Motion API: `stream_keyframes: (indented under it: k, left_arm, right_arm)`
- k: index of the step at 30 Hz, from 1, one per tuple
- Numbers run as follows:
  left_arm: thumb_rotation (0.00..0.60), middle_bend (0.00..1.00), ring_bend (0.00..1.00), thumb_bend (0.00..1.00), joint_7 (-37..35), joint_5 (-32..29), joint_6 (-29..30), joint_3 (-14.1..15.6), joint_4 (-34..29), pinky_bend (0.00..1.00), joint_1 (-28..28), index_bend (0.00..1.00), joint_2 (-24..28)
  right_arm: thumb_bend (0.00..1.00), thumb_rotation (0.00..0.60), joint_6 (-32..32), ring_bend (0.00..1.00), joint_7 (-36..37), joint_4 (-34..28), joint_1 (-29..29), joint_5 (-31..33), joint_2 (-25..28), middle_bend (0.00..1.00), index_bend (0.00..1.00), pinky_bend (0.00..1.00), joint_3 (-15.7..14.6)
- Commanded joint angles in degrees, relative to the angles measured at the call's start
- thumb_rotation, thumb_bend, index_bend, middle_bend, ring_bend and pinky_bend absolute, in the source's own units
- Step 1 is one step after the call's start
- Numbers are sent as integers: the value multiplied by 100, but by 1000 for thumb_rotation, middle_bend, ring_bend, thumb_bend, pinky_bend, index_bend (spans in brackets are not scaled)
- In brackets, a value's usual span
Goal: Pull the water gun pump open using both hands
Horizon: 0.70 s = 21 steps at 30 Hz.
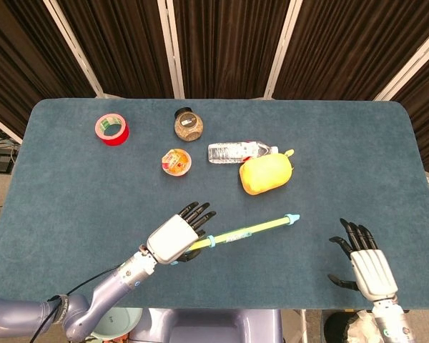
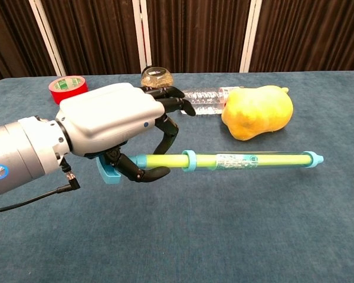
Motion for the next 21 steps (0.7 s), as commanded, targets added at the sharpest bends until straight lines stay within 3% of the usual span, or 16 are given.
stream_keyframes:
  k: [1, 11, 21]
  left_arm:
    - [600, 114, 24, 395, -12, 8, -33, -22, -11, 145, -19, 606, 21]
    - [600, 114, 24, 395, -52, 14, -89, -50, -39, 145, -27, 606, 32]
    - [600, 114, 24, 394, -14, 81, -94, -89, -160, 145, -46, 606, 29]
  right_arm:
    - [177, 600, -312, 41, -274, -356, 137, 442, -175, 39, 312, 65, 195]
    - [235, 600, -617, 44, -1033, -663, 443, 1100, -681, 45, 364, 66, 578]
    - [273, 600, -704, 46, -1419, -720, 595, 1432, -1055, 50, 406, 65, 679]
